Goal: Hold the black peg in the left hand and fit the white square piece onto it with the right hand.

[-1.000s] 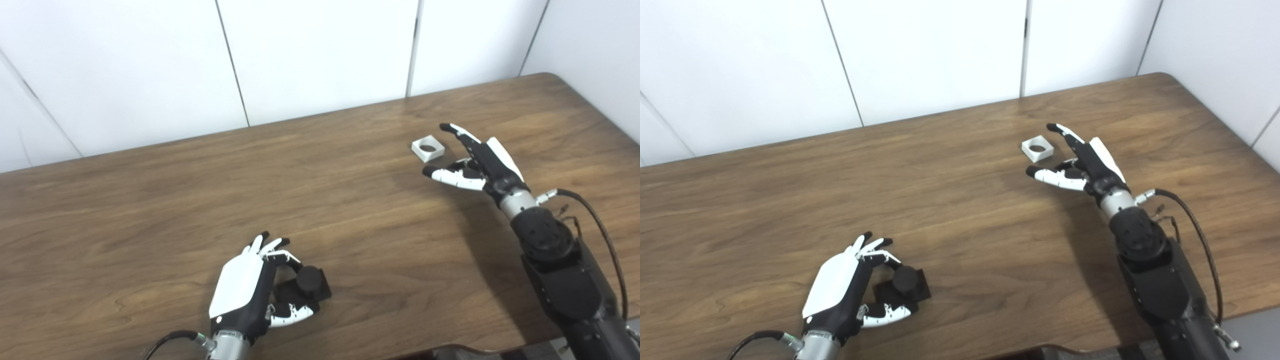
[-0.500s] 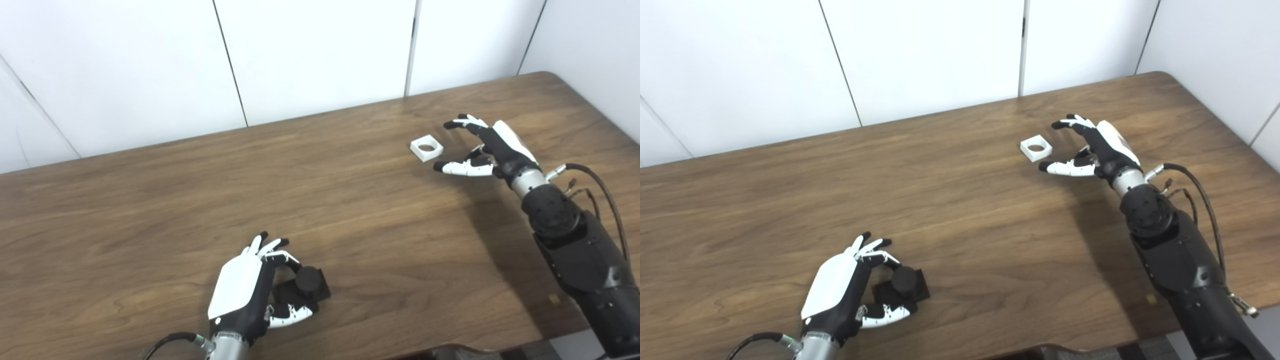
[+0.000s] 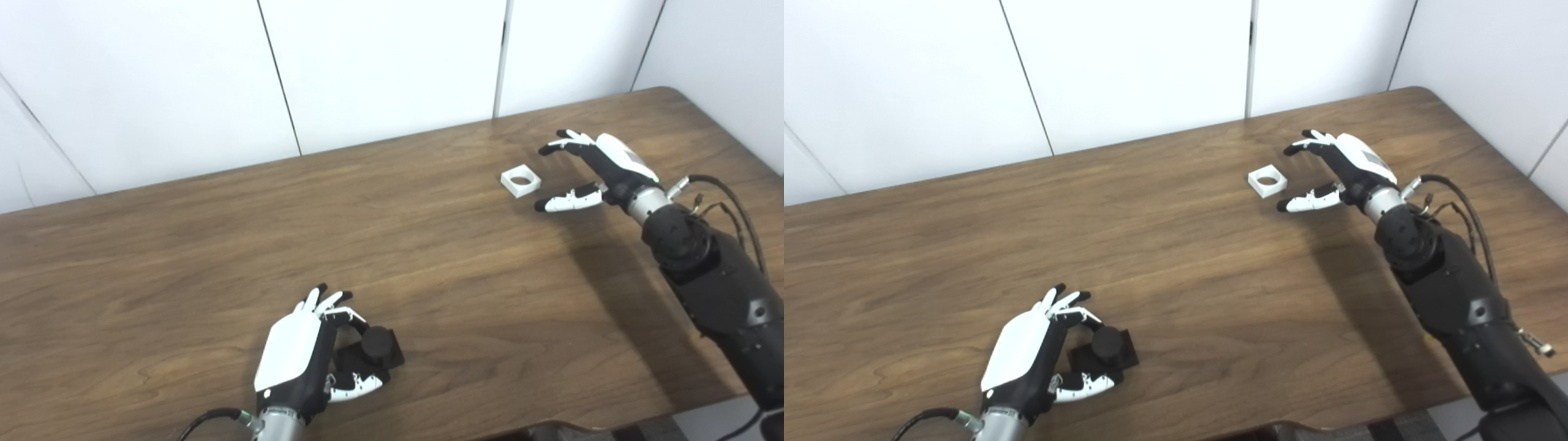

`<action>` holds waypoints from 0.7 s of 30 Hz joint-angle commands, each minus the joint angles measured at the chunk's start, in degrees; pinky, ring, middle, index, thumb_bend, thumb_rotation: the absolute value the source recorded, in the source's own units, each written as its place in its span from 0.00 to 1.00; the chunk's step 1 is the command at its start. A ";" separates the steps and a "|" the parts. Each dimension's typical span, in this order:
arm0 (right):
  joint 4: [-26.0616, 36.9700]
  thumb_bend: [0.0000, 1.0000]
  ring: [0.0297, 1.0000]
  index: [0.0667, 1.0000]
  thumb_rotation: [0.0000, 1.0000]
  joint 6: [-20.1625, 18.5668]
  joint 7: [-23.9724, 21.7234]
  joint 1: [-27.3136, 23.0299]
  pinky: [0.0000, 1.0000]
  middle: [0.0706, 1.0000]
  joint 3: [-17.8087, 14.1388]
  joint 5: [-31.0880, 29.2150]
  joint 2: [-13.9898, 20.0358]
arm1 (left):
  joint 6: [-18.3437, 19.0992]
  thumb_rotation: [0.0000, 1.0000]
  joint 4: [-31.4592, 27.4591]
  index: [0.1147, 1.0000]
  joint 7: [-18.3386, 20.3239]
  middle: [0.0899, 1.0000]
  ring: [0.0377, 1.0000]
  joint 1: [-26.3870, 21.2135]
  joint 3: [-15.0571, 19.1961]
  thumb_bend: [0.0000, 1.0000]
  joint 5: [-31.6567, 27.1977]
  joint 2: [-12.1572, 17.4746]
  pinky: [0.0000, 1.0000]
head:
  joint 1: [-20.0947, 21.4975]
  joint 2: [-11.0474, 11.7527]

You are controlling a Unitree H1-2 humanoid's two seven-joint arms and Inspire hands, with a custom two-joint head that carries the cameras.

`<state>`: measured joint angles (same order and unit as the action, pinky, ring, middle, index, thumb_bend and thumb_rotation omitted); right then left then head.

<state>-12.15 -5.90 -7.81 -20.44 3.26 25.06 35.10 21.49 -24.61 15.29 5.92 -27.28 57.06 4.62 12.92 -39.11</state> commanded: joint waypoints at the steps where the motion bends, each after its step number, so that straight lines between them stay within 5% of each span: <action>1: 1.42 0.78 1.00 0.79 0.26 1.85 -0.24 -3.84 1.00 0.97 -0.12 0.47 2.33 | 0.23 0.08 2.58 0.42 1.00 0.89 1.00 2.12 -0.72 0.51 0.81 0.04 0.98 | -0.07 -0.03; 14: -0.07 0.80 1.00 0.79 0.23 2.35 -5.81 -11.55 1.00 0.97 5.61 6.41 6.01 | 0.44 0.08 3.97 0.42 -0.61 0.89 1.00 1.76 -1.19 0.51 0.77 -0.66 0.98 | -0.62 0.81; 21: -5.38 0.83 1.00 0.77 0.21 6.26 -7.75 -17.00 1.00 0.96 10.23 10.80 7.50 | 1.49 0.08 3.65 0.42 -0.37 0.89 1.00 1.97 -1.49 0.51 1.56 -0.94 0.99 | -0.97 0.93</action>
<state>-17.81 -1.90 -15.83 -33.33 13.50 34.82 40.81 21.66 -23.70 13.10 5.93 -28.00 57.05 4.25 11.95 -38.14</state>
